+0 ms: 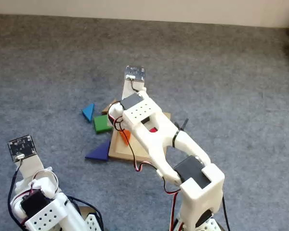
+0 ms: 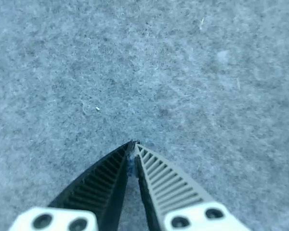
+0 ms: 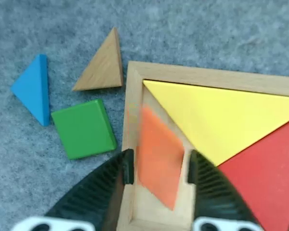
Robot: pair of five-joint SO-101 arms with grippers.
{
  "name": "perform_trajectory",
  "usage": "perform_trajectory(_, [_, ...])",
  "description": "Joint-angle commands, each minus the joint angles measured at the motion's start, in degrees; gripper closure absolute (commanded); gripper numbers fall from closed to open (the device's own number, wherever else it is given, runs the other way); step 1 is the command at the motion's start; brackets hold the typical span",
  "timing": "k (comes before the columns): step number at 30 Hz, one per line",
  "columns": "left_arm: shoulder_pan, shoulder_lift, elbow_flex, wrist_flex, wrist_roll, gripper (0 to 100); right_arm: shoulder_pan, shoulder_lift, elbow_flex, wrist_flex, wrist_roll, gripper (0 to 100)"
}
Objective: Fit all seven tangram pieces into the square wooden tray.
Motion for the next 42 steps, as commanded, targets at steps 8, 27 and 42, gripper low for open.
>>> perform_trajectory(8, [-1.01,-3.56,1.19,0.62,0.00,99,1.10,-5.67,-3.12,-0.66,6.15,74.1])
perform_trajectory(27, [-1.01,-3.56,1.19,0.62,0.00,99,4.70,-15.43,22.37,-15.69,35.87,99.3])
perform_trajectory(42, [-3.65,-3.56,1.19,0.62,0.00,99,2.15,-7.52,22.37,-20.62,35.87,99.3])
